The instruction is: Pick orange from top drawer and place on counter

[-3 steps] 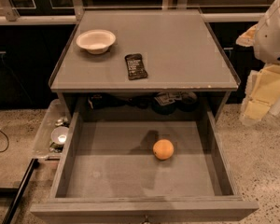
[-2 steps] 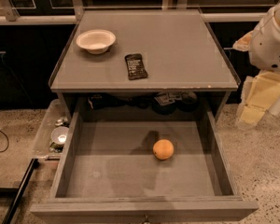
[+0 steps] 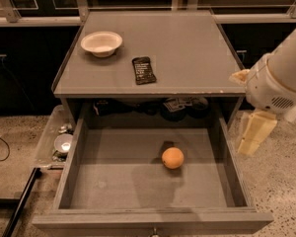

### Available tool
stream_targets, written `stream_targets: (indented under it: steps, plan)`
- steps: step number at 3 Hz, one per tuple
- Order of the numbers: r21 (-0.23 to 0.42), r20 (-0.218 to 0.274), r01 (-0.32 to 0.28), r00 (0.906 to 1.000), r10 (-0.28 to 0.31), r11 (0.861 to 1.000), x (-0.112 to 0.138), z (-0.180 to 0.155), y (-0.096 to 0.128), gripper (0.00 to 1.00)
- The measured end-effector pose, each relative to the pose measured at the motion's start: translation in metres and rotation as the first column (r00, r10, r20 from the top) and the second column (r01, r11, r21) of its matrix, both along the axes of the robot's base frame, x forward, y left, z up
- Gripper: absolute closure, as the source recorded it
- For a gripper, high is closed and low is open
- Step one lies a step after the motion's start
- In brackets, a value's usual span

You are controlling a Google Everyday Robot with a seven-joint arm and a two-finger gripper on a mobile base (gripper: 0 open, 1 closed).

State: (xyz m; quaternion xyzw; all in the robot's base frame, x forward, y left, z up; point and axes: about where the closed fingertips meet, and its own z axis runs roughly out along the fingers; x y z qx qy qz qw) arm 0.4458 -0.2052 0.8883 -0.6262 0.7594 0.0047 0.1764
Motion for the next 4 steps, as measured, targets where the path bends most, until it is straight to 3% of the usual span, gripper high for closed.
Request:
stream_targets:
  steps: [2,3,4]
  plan:
    - [0.084,0.022,-0.140,0.9902,0.138,0.987,0.020,-0.070,-0.004,0.00]
    - [0.085,0.022,-0.140,0.9902,0.138,0.987,0.020,-0.070,-0.004,0.00]
    - [0.126,-0.012,-0.132,0.9908,0.135,0.983,0.018,-0.100,0.002,0.00]
